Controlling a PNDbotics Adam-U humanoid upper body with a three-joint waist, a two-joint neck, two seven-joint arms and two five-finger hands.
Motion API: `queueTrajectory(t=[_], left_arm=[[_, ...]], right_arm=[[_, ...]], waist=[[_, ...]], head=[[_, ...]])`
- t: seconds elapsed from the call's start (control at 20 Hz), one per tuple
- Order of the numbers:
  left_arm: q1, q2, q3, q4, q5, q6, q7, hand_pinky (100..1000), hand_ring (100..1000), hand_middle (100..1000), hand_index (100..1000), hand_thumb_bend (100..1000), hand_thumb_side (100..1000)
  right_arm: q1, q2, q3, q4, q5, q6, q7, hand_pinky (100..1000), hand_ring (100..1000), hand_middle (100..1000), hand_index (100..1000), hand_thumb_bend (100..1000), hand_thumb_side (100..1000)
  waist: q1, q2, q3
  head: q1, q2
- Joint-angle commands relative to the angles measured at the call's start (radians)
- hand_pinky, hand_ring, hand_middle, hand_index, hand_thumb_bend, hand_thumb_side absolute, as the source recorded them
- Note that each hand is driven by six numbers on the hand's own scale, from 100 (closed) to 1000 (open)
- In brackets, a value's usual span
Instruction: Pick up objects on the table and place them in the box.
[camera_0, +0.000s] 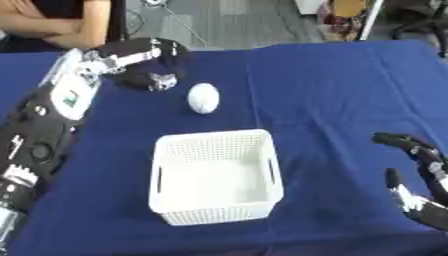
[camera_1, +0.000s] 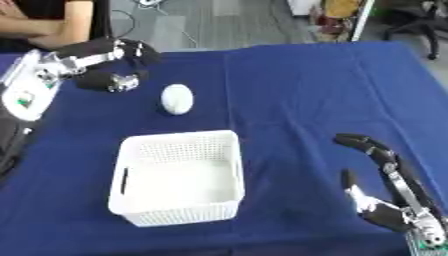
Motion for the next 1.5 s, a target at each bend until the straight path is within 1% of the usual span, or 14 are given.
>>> queueTrajectory(t=[0.05,0.65,1.5], left_arm=[[-0.025,0.003,0.006,-0.003,-0.013,-0.039,-0.015,707,757,902,909,696,887],[-0.024,-0.029,-0.003,0.017,-0.072,-0.079,0.051,715,757,893,909,679,881],[-0.029,-0.064,-0.013,0.041,-0.120,-0.103,0.060,722,758,893,911,677,891]], right_arm=[[-0.011,-0.013,-0.002,-0.017,-0.005,-0.003,0.004,884,881,786,878,104,519],[-0.015,-0.015,0.001,-0.017,-0.006,-0.005,0.007,884,881,786,878,103,519],[-0.021,-0.015,0.004,-0.018,-0.008,-0.008,0.010,884,882,787,879,100,521]], waist=[[-0.001,-0.009,-0.001],[-0.001,-0.004,-0.008],[-0.005,0.006,-0.019]], head=[[-0.005,-0.017],[-0.003,-0.027],[0.003,-0.042]])
